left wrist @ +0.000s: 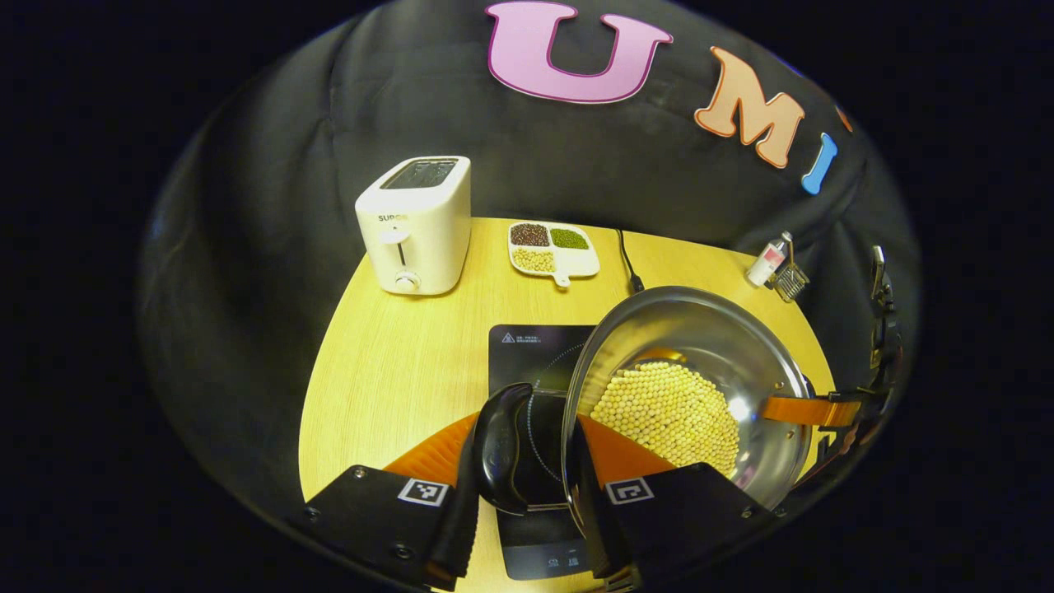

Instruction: First push the handle of the pot to place it horizontally, then grasp the pot with both hands and set it on the induction cooktop.

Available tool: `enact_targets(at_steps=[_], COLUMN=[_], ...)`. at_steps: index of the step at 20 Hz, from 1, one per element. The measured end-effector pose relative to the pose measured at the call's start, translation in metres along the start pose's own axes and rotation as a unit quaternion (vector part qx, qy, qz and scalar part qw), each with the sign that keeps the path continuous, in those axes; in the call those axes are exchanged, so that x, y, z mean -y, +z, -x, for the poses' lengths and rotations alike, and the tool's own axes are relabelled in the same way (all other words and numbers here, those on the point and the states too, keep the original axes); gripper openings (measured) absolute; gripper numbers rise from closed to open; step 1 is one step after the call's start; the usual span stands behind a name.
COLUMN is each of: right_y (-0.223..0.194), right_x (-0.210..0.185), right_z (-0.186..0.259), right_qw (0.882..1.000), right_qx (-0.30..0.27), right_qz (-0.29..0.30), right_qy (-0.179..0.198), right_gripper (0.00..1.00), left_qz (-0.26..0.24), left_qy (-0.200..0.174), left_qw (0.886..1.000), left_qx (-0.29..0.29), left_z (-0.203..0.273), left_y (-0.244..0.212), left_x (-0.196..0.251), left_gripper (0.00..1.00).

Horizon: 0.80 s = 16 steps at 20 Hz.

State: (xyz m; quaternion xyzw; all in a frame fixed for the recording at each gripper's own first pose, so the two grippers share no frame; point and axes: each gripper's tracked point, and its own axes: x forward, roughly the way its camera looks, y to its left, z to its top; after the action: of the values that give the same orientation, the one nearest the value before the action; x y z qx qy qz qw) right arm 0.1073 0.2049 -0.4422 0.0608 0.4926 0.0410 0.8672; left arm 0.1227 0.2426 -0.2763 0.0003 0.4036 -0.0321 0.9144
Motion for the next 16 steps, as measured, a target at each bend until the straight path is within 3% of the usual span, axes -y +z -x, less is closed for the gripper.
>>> enact_targets(at_steps=[9, 10, 15, 16], right_y=[0.0, 0.0, 0.006, 0.007], right_x=[-0.01, -0.01, -0.012, -0.013], right_z=[-0.035, -0.036, -0.036, -0.037], right_qw=[1.0, 1.0, 1.0, 1.0], right_qx=[0.01, 0.016, 0.025, 0.025], right_qz=[0.003, 0.006, 0.004, 0.002], right_qy=[-0.011, -0.012, -0.003, 0.002], right_gripper=[0.53, 0.6, 0.59, 0.53], left_qz=[0.004, 0.009, 0.048, 0.057], left_qy=[0.018, 0.016, 0.014, 0.016], left_qw=[1.0, 1.0, 0.999, 0.998], left_qx=[-0.007, -0.002, 0.001, 0.0], left_z=[-0.024, -0.024, -0.026, -0.026], left_y=[-0.003, -0.002, -0.01, -0.012], left_x=[-0.024, -0.024, -0.026, -0.027], left_gripper=[0.58, 0.58, 0.6, 0.62])
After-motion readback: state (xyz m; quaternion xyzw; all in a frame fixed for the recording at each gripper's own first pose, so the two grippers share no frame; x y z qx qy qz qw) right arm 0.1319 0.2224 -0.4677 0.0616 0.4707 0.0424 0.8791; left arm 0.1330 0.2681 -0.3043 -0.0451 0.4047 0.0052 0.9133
